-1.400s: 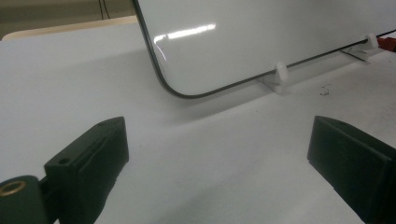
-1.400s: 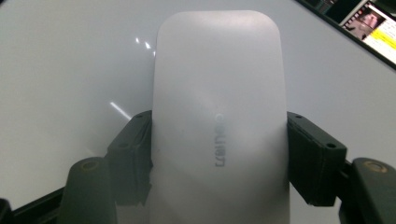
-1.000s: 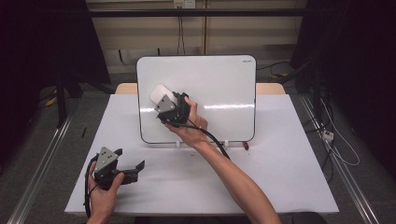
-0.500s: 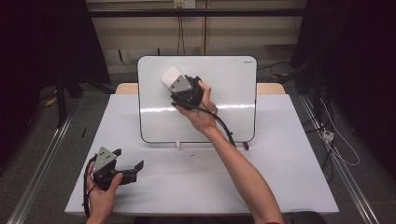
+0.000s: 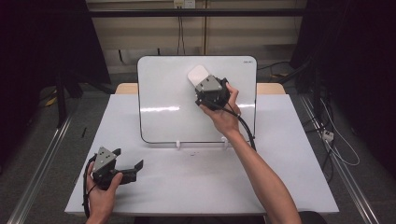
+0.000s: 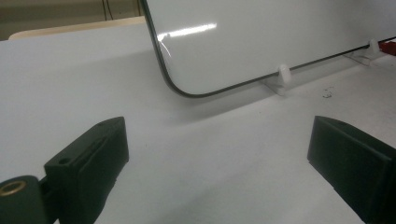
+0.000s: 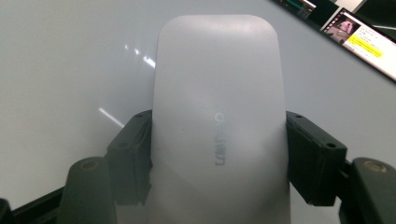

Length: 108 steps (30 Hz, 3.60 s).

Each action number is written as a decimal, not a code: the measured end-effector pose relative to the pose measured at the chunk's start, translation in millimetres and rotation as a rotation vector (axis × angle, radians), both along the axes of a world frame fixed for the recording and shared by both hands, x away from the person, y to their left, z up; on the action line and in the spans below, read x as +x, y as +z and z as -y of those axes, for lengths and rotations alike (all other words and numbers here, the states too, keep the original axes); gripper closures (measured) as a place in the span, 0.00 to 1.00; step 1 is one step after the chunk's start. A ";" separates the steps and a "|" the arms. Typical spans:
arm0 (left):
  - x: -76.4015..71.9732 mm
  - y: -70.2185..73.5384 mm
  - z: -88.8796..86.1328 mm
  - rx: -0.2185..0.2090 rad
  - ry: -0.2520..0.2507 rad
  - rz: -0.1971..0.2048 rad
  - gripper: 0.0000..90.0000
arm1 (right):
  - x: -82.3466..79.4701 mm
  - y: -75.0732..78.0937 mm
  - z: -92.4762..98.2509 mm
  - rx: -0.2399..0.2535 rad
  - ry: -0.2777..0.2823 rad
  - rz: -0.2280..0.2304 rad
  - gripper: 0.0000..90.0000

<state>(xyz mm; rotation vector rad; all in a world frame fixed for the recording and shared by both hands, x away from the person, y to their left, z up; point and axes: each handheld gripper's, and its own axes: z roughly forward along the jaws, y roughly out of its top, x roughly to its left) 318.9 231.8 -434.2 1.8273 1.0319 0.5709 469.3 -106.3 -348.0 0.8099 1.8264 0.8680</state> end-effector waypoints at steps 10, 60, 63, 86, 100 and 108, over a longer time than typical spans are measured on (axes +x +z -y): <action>-0.5 0.3 1.4 -0.002 -0.008 0.002 0.06 | -37.5 -46.3 -61.4 -0.119 0.142 -0.021 0.35; -3.3 0.7 -2.7 0.001 0.009 0.004 0.06 | -27.2 6.2 37.4 0.185 0.027 -0.082 0.35; -2.5 0.5 -2.6 0.004 0.009 0.001 0.06 | -30.3 2.9 40.6 0.184 0.033 -0.083 0.35; -1.0 -1.2 -1.8 0.001 0.008 -0.005 0.06 | -53.2 8.0 70.8 0.154 0.012 -0.060 0.35; 0.1 -0.6 0.6 0.007 -0.001 -0.002 0.06 | -71.0 -1.6 88.8 0.133 -0.001 -0.070 0.35; -0.4 0.7 2.8 0.005 0.000 0.000 0.06 | -81.7 -9.8 99.8 0.141 -0.009 -0.080 0.35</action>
